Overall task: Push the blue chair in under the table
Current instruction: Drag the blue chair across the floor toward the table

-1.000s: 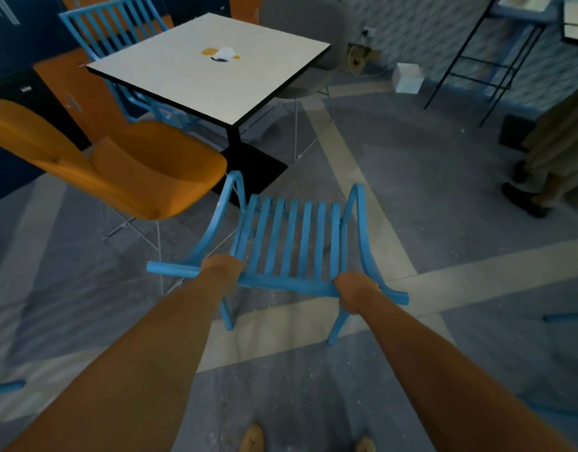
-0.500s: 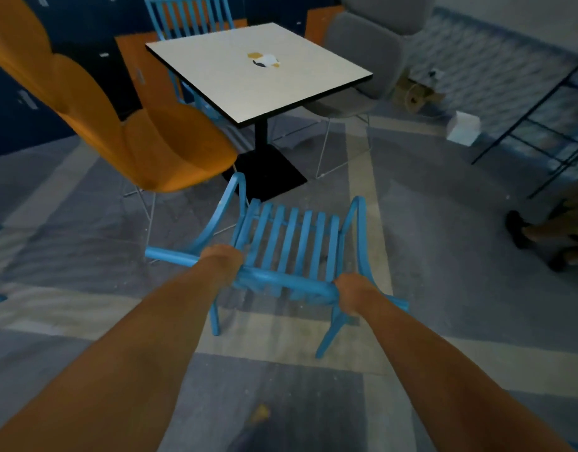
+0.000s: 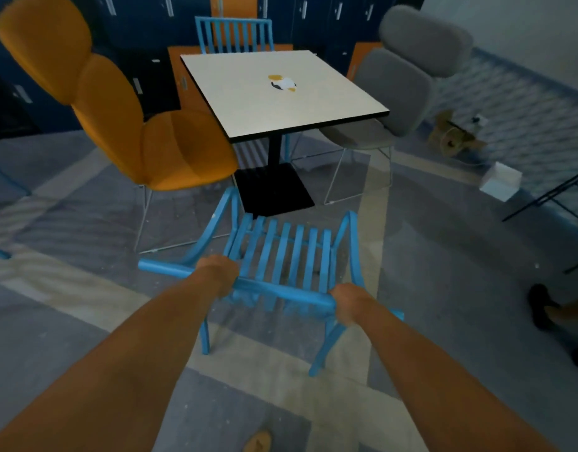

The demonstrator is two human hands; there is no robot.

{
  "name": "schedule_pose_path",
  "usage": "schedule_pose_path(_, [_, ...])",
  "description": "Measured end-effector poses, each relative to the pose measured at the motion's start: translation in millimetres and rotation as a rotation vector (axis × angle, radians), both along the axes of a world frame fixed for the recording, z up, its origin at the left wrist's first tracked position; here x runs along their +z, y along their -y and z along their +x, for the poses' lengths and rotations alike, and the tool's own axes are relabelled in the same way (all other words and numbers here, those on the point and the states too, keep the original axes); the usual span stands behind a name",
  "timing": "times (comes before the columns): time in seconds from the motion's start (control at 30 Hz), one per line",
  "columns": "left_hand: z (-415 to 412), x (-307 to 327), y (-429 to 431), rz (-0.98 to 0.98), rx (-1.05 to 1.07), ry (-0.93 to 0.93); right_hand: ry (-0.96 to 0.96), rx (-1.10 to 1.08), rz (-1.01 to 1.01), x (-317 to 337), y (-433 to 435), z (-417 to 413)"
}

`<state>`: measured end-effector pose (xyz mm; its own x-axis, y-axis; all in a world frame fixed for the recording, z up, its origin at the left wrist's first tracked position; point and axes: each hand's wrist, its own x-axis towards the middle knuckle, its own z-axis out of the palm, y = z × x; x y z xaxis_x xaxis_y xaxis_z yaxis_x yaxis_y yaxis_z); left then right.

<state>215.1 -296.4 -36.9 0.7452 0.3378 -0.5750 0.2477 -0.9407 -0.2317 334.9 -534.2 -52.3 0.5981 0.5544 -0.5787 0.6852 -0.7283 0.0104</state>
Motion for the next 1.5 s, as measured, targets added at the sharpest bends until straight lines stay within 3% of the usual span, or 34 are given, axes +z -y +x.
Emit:
schedule_pose_path(0.47, [74, -3, 181, 0.009, 0.299, 0.005, -0.042, 0.281, -0.036, 20, 140, 136])
schedule_pose_path(1.23, [183, -8, 400, -0.007, 0.490, 0.033, -0.045, 0.494, 0.004, 10, 315, 293])
schedule_pose_path(1.5, [198, -20, 478, -0.004, 0.540, 0.033, -0.044, 0.502, -0.014, -3, 383, 311])
